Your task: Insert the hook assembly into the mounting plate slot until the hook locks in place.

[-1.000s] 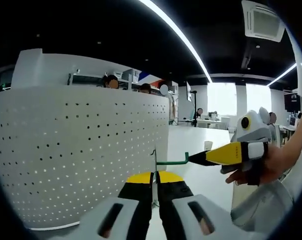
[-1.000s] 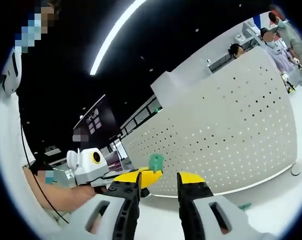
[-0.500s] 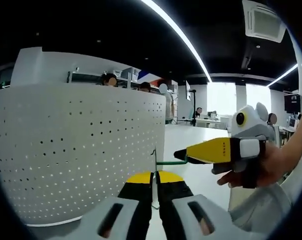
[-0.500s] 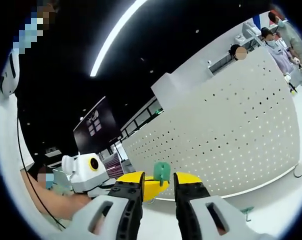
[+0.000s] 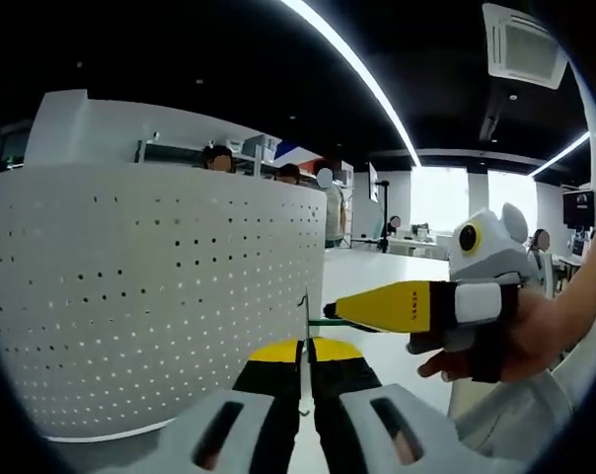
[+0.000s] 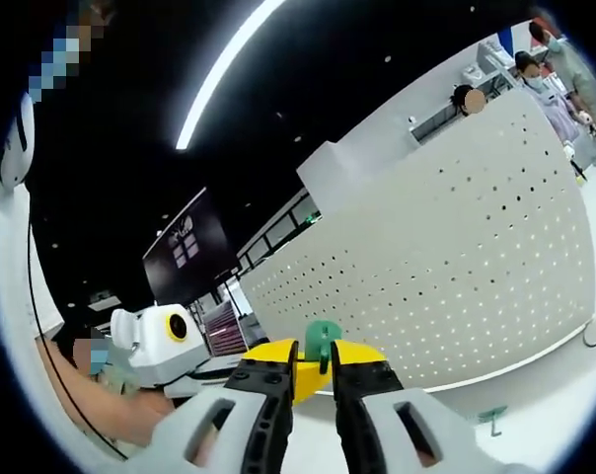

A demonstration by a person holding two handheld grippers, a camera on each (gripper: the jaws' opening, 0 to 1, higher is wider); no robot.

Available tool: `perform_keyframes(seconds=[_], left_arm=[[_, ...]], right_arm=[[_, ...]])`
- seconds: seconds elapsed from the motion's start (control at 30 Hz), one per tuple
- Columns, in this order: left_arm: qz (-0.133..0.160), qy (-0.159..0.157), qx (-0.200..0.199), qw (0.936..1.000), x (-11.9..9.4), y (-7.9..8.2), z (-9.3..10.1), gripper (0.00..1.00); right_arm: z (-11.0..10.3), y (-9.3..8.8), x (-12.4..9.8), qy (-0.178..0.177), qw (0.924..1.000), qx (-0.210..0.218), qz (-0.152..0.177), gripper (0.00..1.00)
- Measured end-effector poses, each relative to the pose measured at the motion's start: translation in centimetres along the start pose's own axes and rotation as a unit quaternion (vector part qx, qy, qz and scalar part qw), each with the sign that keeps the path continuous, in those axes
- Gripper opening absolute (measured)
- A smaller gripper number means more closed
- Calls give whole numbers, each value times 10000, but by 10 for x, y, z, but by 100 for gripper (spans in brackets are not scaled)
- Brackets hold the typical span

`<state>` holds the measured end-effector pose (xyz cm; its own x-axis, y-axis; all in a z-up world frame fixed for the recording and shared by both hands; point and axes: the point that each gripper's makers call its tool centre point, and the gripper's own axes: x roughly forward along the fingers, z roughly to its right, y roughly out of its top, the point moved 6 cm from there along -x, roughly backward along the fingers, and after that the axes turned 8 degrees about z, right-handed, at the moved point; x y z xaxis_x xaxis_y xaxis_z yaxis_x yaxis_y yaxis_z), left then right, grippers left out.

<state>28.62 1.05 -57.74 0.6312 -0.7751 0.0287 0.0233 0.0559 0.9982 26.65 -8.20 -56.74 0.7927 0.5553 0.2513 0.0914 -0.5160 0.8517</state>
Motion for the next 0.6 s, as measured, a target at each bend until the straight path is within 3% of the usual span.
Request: perform_keyframes(seconds=[0.6], left_arm=[[87, 74, 156, 9998, 2, 3, 8, 2]], right_arm=[[4, -1, 1, -152, 9999, 44, 13, 2]])
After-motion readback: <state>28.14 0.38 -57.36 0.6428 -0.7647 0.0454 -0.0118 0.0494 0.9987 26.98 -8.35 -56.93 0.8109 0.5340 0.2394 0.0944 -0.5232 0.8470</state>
